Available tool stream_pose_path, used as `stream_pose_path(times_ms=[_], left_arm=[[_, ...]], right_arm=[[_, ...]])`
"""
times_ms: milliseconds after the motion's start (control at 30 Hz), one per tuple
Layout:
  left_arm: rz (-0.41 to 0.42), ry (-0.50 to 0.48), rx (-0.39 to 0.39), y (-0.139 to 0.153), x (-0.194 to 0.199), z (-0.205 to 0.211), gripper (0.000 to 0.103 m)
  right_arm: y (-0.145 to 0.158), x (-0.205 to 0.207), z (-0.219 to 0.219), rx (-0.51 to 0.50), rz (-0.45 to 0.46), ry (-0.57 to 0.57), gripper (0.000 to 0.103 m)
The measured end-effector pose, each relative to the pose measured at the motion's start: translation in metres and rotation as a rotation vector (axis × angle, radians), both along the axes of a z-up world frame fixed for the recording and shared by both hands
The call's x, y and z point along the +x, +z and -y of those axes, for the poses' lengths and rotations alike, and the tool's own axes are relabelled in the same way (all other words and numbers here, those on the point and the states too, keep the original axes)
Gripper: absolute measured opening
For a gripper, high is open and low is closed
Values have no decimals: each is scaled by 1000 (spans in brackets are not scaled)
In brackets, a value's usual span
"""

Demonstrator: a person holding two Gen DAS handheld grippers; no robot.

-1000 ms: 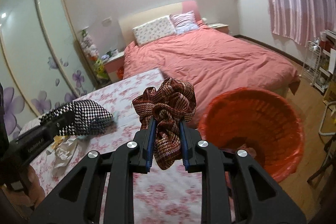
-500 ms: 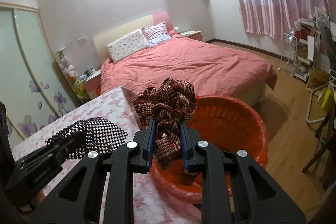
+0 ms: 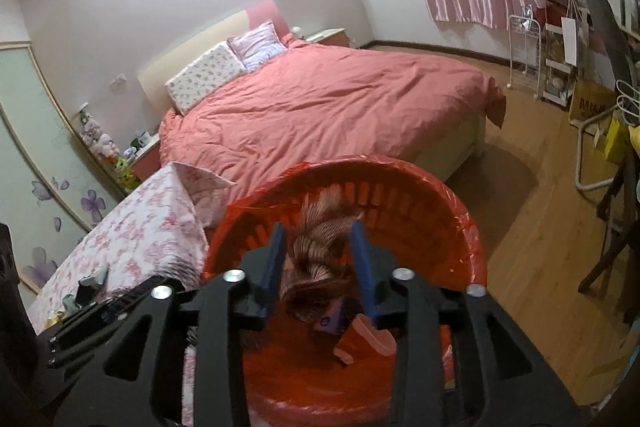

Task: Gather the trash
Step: 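Carry scrunchie and hairbrush to the orange basket and open both grippers, then move both open grippers back over the remaining items on the bed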

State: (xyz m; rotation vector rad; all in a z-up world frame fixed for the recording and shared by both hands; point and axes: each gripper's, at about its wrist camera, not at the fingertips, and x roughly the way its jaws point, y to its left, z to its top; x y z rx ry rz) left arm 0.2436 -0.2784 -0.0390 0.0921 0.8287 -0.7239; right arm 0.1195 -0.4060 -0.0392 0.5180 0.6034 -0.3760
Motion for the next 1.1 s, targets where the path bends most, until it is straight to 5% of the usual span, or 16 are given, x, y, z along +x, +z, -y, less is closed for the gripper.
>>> stream_pose_path(times_ms=[533,867,1100], left_arm=[[74,177,82,2,4,-74,67],[152,288,154,21,-3,-159,69],[186,460,156,46,3,-248,70]], right_arm=[[9,1,-21,-61,-38,29,53],[20,13,-70,-109,-55,121,53],[19,23,-120,-118,-72,215,53]])
